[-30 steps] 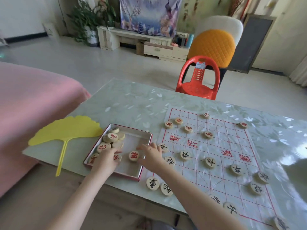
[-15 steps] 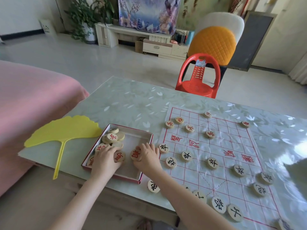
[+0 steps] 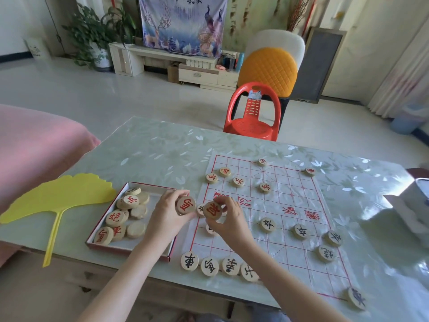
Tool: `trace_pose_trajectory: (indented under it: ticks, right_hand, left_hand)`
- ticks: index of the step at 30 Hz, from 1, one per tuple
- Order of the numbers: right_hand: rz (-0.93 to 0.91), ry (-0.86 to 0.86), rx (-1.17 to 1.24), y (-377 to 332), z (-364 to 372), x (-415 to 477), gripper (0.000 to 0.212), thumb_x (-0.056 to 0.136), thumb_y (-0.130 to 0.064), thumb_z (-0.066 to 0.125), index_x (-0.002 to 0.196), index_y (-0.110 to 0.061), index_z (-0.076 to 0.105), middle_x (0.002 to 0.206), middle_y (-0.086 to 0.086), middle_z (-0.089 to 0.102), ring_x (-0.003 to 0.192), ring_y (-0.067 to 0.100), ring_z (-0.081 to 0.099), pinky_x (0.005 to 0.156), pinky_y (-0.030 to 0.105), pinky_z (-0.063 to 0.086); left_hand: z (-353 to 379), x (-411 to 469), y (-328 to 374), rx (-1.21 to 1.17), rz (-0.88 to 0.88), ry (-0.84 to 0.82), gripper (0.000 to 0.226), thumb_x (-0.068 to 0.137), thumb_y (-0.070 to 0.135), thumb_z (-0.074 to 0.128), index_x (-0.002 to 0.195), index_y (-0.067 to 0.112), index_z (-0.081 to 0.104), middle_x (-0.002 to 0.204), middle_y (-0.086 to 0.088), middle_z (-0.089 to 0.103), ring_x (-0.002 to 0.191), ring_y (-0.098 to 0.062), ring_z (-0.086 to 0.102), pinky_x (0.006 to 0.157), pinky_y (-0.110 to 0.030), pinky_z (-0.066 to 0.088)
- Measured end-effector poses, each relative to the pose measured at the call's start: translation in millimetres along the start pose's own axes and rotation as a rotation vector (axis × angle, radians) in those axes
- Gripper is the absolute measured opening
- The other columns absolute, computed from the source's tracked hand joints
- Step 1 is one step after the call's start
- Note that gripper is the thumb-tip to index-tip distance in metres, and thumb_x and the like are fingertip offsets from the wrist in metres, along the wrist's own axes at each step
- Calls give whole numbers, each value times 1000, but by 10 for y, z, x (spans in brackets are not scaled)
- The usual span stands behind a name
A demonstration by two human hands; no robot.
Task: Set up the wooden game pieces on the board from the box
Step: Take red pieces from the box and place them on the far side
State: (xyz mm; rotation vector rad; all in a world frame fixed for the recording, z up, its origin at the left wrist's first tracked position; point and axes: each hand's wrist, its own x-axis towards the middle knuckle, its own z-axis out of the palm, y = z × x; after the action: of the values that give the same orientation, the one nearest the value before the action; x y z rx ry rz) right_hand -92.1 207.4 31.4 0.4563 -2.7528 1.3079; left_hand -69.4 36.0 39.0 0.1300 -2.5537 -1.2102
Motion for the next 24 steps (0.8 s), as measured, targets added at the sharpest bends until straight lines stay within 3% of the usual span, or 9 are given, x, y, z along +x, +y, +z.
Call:
trace_pose_trajectory:
  ticks: [6, 10, 16, 19, 24]
  right_hand:
    - [2, 41, 68, 114, -335, -7, 45, 75, -17, 72, 116, -18, 52, 109, -6, 53, 100, 11, 47, 84, 14, 36]
    - [28, 66, 77, 277, -497, 35, 47, 76, -20, 72, 118, -20, 51, 108, -9, 50, 101, 10, 47, 81, 11, 36]
    - [90, 54, 84, 610, -623, 157, 46, 76, -20, 72, 117, -20, 52, 107, -9, 50, 103, 11, 49, 81, 11, 38]
    - [112, 49, 96, 778, -667, 284, 45, 76, -20, 72, 117, -22, 53, 105, -11, 50, 101, 10, 47, 78, 9, 36]
    - [119, 43, 73, 1080, -677, 595, 44, 76, -25, 73, 116, -22, 55, 110, -6, 55, 103, 12, 46, 82, 13, 38]
  left_hand:
    - [229, 38, 270, -55, -8, -20, 59, 62, 20, 83, 114, 18, 56, 111, 2, 58, 101, -14, 57, 87, -28, 47]
    - [379, 99, 339, -44, -14, -19, 50, 59, 24, 84, 102, 27, 60, 100, 3, 59, 91, -17, 61, 80, -39, 53]
    - [666, 272, 328, -90, -53, -59, 45, 63, 10, 82, 102, 21, 63, 105, -3, 55, 95, -18, 59, 79, -29, 53]
    - [842, 426, 281, -83, -61, -66, 47, 61, 13, 83, 102, 24, 63, 102, 0, 56, 93, -15, 60, 72, -14, 46]
    - [1138, 727, 316, -98, -69, -91, 47, 65, 14, 81, 107, 21, 61, 105, 2, 55, 94, -14, 58, 75, -15, 47]
